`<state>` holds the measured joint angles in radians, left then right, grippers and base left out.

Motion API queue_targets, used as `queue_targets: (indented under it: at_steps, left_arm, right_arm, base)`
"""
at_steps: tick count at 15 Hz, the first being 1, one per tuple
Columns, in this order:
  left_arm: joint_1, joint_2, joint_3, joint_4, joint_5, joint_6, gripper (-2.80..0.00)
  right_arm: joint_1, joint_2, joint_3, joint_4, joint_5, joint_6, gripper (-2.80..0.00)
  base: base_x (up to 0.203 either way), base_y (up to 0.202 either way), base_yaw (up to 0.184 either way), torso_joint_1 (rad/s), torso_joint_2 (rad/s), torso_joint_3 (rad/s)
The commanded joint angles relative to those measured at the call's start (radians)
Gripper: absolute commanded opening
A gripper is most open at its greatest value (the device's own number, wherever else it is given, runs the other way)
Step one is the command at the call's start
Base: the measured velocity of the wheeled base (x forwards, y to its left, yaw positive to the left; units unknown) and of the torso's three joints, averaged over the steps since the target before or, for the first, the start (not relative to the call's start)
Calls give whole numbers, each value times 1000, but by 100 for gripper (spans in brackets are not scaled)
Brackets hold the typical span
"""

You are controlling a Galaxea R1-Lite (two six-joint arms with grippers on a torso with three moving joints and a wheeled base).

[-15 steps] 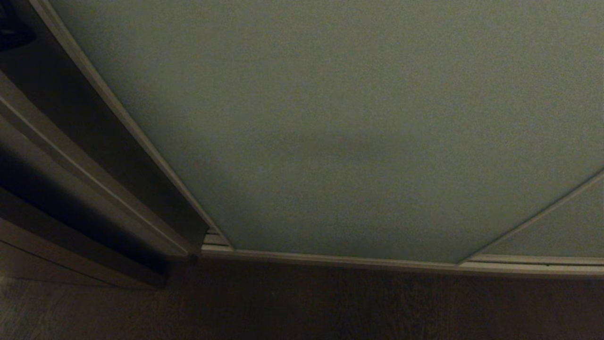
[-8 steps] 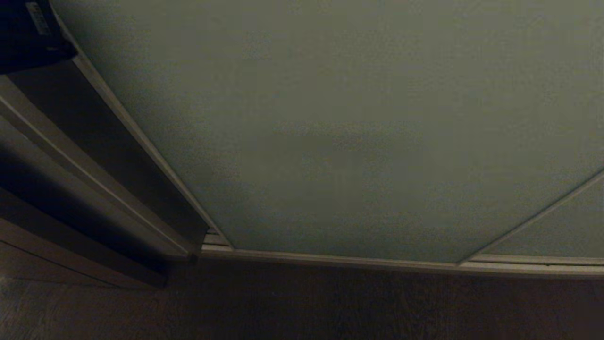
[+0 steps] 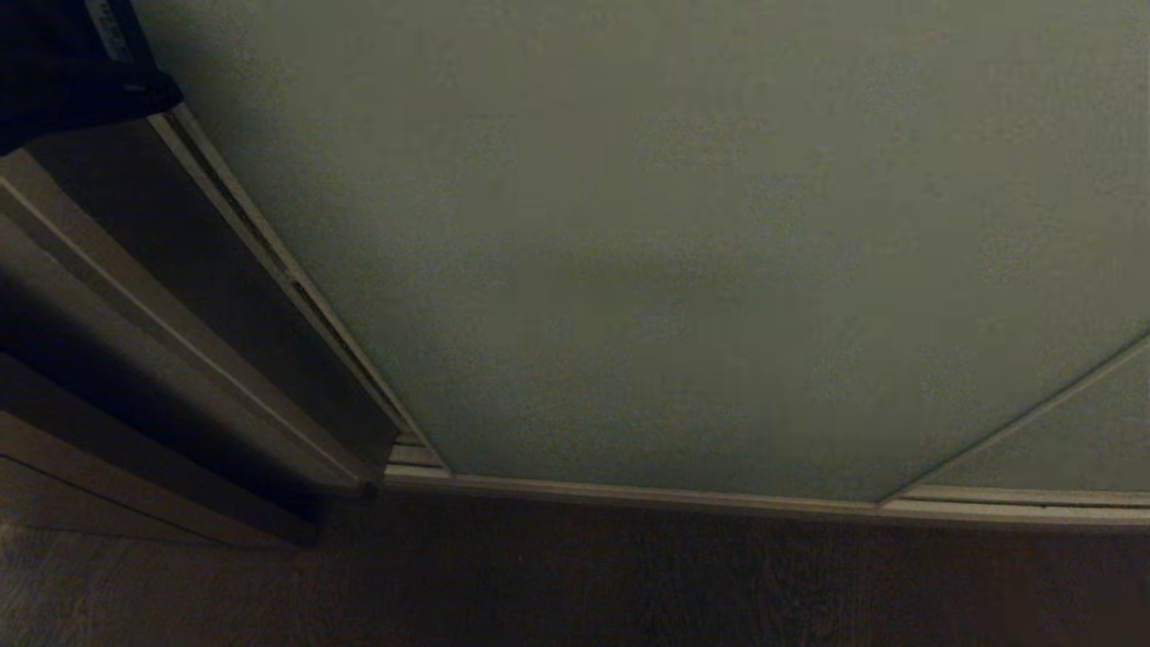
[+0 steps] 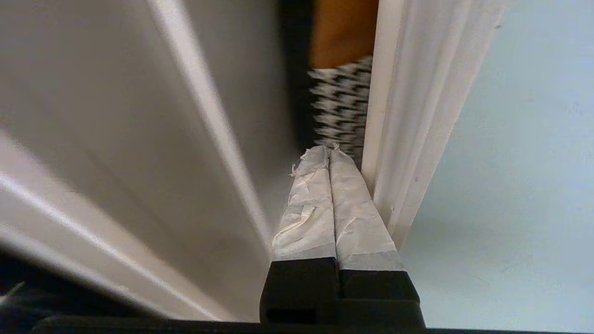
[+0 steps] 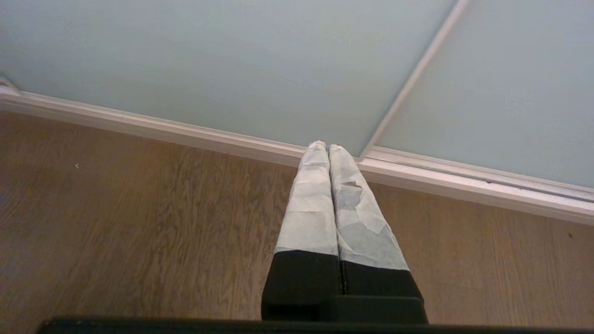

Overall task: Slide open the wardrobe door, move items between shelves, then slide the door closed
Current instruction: Open the door

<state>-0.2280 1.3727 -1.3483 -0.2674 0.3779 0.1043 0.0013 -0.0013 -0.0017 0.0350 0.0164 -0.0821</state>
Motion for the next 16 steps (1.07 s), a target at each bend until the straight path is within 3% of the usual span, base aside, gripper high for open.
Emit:
queue_targets:
  at_steps: [1, 9, 16]
  left_arm:
    - [-63, 12, 1, 2, 2, 2, -280]
    - [-201, 125, -56, -3, 34, 3, -280]
    - [-388, 287, -193, -4, 114, 7, -280]
  right_arm:
    - [0, 0, 0, 0, 0, -1, -280]
    - [0, 0, 0, 0, 0, -1, -280]
    - [0, 0, 0, 0, 0, -1, -280]
  base:
    - [0, 0, 0, 0, 0, 0]
    - [0, 0, 0, 0, 0, 0]
    - [0, 0, 0, 0, 0, 0]
